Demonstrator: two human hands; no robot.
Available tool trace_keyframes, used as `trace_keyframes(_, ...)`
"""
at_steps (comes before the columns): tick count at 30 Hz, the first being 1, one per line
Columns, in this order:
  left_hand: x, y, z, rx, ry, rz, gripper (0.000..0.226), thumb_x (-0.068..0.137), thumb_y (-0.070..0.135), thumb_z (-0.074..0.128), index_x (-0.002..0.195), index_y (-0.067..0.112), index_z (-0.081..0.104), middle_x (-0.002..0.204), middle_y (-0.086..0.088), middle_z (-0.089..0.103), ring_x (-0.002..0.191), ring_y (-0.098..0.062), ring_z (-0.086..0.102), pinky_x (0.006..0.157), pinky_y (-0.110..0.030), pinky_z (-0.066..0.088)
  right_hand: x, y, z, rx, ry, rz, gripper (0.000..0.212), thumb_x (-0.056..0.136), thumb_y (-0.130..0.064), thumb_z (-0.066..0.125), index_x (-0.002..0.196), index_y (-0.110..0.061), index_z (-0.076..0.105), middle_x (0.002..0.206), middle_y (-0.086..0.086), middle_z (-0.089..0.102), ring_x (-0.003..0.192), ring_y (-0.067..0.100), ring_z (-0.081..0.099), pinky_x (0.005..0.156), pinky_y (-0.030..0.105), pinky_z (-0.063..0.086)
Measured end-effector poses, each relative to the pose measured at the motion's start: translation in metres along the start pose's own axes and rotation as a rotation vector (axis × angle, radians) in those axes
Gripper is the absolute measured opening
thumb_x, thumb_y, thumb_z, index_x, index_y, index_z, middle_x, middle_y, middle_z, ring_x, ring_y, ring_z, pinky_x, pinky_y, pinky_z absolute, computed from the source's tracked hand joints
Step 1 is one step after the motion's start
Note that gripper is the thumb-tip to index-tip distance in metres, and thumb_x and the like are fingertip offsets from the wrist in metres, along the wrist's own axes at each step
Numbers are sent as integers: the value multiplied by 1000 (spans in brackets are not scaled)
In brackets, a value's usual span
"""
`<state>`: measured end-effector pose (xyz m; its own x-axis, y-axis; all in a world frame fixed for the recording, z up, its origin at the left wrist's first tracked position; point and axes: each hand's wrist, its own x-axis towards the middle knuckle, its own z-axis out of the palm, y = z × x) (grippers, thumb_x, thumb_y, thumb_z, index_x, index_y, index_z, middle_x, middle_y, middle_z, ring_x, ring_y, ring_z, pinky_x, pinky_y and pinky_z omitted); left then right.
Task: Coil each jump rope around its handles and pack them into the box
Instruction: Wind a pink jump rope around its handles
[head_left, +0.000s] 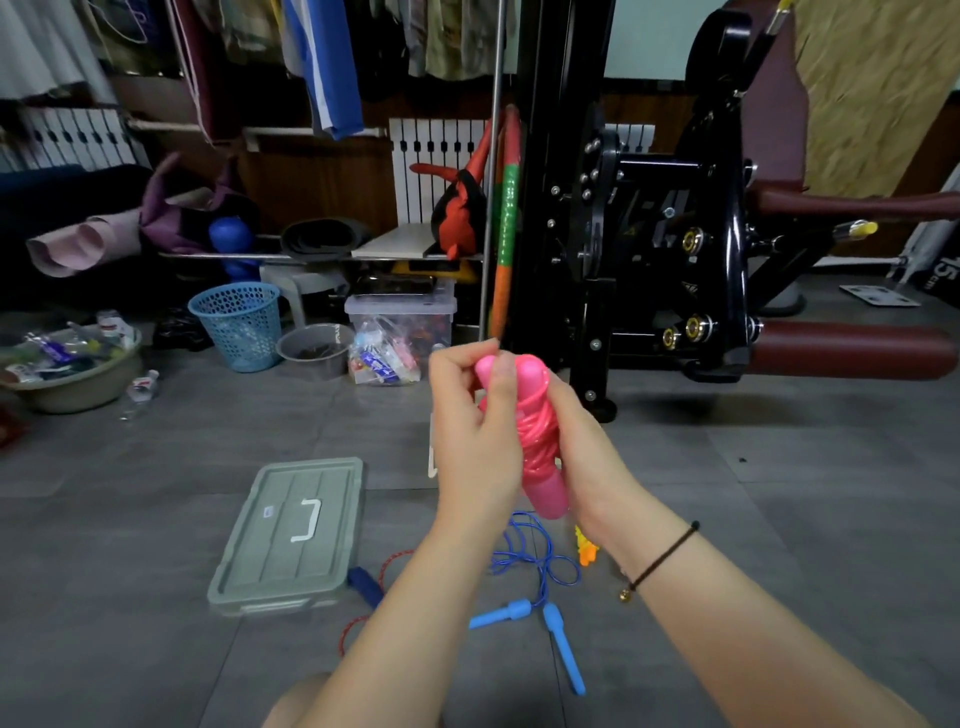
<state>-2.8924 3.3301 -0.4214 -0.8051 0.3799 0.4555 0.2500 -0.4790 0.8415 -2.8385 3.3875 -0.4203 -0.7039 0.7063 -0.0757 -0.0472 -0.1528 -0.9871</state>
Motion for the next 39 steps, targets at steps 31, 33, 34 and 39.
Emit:
trace_keyframes(31,5,-78,6,1327,-502,29,22,102,27,28,105,12,44,104,-11,60,94,-33,60,66,-34,31,59,121,-92,-245,633,286,65,95,-57,20,106,-7,61,89,23,64,78,39,66,57,39,49)
trace_keyframes(33,5,-80,2,1383,-572,17,23,102,29,25,105,13,41,97,-13,65,90,-35,62,62,-33,31,63,117,-97,-283,633,237,60,94,-57,21,109,-12,59,99,21,64,88,41,65,70,47,53)
trace_keyframes(34,5,-79,2,1380,-580,9,23,103,30,24,104,14,41,92,-13,66,86,-35,61,60,-33,31,61,109,-99,-279,636,215,54,96,-55,24,108,-15,58,99,19,65,86,40,65,68,47,55)
trace_keyframes(39,6,-79,5,1211,-468,-136,24,102,28,22,98,21,44,68,1,53,69,-26,45,63,-33,30,49,76,-103,-342,599,-27,32,100,-38,31,100,-23,59,91,4,63,72,29,63,54,33,50)
